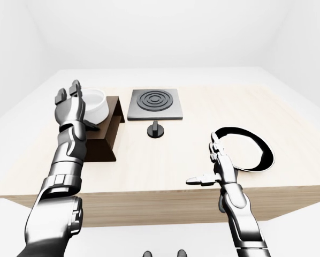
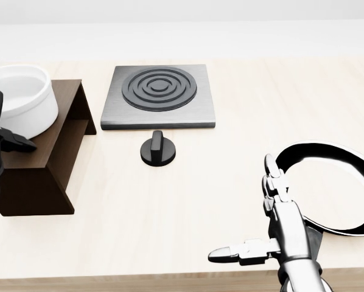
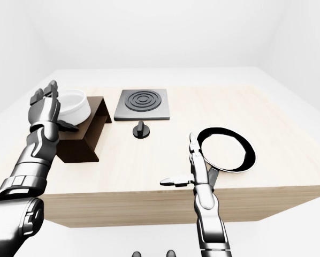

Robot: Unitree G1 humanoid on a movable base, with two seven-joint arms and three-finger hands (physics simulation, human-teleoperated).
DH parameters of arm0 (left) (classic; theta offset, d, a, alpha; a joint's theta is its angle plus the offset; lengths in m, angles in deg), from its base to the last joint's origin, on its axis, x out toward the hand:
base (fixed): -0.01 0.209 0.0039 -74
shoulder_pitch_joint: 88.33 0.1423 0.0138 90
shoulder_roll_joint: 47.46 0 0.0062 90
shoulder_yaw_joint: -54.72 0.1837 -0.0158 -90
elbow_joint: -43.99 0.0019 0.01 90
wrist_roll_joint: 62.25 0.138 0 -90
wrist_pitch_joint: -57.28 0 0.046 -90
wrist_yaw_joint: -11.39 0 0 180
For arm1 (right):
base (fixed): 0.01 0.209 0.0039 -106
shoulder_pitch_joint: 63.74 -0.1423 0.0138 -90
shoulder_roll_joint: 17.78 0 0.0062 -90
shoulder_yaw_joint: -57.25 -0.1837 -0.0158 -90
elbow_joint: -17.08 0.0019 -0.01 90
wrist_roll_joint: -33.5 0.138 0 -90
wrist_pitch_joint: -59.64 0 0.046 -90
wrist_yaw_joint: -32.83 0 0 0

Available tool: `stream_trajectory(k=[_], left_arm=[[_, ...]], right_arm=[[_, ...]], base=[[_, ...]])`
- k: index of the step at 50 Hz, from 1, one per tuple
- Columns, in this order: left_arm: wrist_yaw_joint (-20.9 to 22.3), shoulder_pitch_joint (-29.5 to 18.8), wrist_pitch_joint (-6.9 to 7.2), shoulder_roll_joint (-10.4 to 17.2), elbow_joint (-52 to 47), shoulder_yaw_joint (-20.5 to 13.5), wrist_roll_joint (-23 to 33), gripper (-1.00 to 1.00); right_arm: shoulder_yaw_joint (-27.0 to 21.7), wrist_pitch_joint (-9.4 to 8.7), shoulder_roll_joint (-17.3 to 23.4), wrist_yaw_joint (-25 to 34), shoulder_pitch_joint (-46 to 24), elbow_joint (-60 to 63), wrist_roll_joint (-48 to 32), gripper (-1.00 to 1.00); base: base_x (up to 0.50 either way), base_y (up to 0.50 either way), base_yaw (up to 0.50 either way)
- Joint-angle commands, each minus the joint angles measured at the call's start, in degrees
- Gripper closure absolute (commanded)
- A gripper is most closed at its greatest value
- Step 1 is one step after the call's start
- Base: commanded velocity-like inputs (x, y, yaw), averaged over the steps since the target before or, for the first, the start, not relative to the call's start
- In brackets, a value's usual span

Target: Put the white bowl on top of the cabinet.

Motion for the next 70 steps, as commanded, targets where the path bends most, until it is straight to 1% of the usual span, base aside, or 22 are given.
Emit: stream_trajectory(k=[1,18,19,22,23,26,30,32,37,47,52,56,57,58,59,60,61,62,63,65,66,70], left_arm=[[0.69,0.84,0.00,-0.40,-0.05,0.25,0.17,-1.00],[0.85,1.80,0.00,-0.55,-1.22,-0.04,0.33,-1.00],[3.08,4.79,0.00,-0.75,-7.84,0.26,1.49,-1.00],[4.93,6.54,0.00,-1.10,-11.78,-0.17,2.84,-1.00],[6.49,8.21,0.00,-1.21,-16.24,-0.27,4.20,-1.00],[8.35,9.58,0.00,-1.66,-19.30,-0.68,5.96,-1.00],[11.76,12.58,0.00,-2.82,-27.98,-1.06,10.86,-1.00],[12.07,12.67,0.00,-3.06,-28.27,-1.36,11.38,-1.00],[16.93,15.94,0.00,-5.31,-38.75,-1.35,17.57,-1.00],[22.24,19.80,0.00,-8.49,-48.85,-2.04,25.71,-1.00],[24.05,21.01,0.00,-10.04,-53.12,-2.43,28.13,-1.00],[23.97,23.70,0.00,-12.36,-59.19,-2.61,26.32,-1.00],[23.85,25.36,0.00,-13.87,-61.13,-2.59,23.39,-1.00],[22.71,26.29,0.00,-14.10,-61.26,-2.33,24.32,-1.00],[21.22,27.17,0.00,-14.68,-62.03,-2.49,22.50,-1.00],[21.31,27.71,0.00,-15.42,-63.36,-2.51,19.98,-1.00],[20.76,29.64,0.00,-16.16,-65.37,-1.82,20.40,-1.00],[20.57,30.46,0.00,-16.68,-66.50,-1.78,18.60,-1.00],[20.55,30.52,0.00,-16.68,-66.57,-1.75,18.47,-1.00],[20.74,32.06,0.00,-17.85,-69.70,-1.04,17.12,-1.00],[21.06,33.45,0.00,-19.01,-71.97,-0.82,14.97,-1.00],[22.10,35.53,0.00,-20.57,-77.62,0.60,12.20,-1.00]], right_arm=[[0.19,-0.01,-0.06,0.05,0.25,0.22,-0.18,-1.00],[0.35,0.18,-0.13,0.10,0.45,0.24,-0.34,-1.00],[0.35,0.54,-0.14,-0.06,0.14,-0.48,-0.44,-1.00],[0.45,0.64,-0.16,-0.13,0.18,-0.55,-0.53,-1.00],[0.51,0.47,-0.19,-0.13,0.30,-0.24,-0.55,-1.00],[0.48,0.51,-0.18,-0.12,0.24,-0.35,-0.49,-1.00],[0.59,0.64,-0.19,-0.11,0.36,-0.32,-0.57,-1.00],[0.59,0.65,-0.19,-0.11,0.36,-0.33,-0.57,-1.00],[0.58,0.60,-0.21,-0.10,0.41,-0.20,-0.57,-1.00],[0.61,0.58,-0.19,0.02,0.61,0.10,-0.56,-1.00],[0.69,0.45,-0.23,0.03,0.69,0.27,-0.64,-1.00],[0.68,0.67,-0.24,-0.01,0.62,0.03,-0.63,-1.00],[0.68,0.71,-0.24,-0.03,0.60,-0.04,-0.62,-1.00],[0.68,0.68,-0.25,-0.05,0.63,0.03,-0.64,-1.00],[0.70,0.66,-0.25,-0.05,0.67,0.14,-0.64,-1.00],[0.70,0.64,-0.25,-0.04,0.68,0.18,-0.64,-1.00],[0.71,0.22,-0.30,-0.05,0.74,0.73,-0.59,-1.00],[0.72,-0.05,-0.32,0.01,0.88,1.21,-0.51,-1.00],[0.73,-0.07,-0.32,0.01,0.89,1.24,-0.50,-1.00],[0.59,-0.58,-0.32,-0.02,0.81,2.01,-0.32,-1.00],[0.45,-1.00,-0.32,0.05,0.93,2.75,-0.09,-1.00],[0.22,-1.00,-0.33,0.03,1.10,4.19,0.25,-1.00]], base=[[0.00,0.00,0.00],[0.00,0.00,0.00],[0.00,0.00,0.00],[0.00,0.00,0.00],[0.00,0.00,0.00],[0.00,0.00,0.00],[0.00,0.00,0.00],[0.00,0.00,0.00],[0.00,0.00,0.00],[0.00,0.00,0.00],[0.00,0.00,0.00],[0.00,0.00,0.00],[0.00,0.00,0.00],[0.00,0.00,0.00],[0.00,0.00,0.00],[0.00,0.00,0.00],[0.00,0.00,0.00],[0.00,0.00,0.00],[0.00,0.00,0.00],[0.00,0.00,0.00],[0.00,0.00,0.00],[0.00,0.00,0.00]])
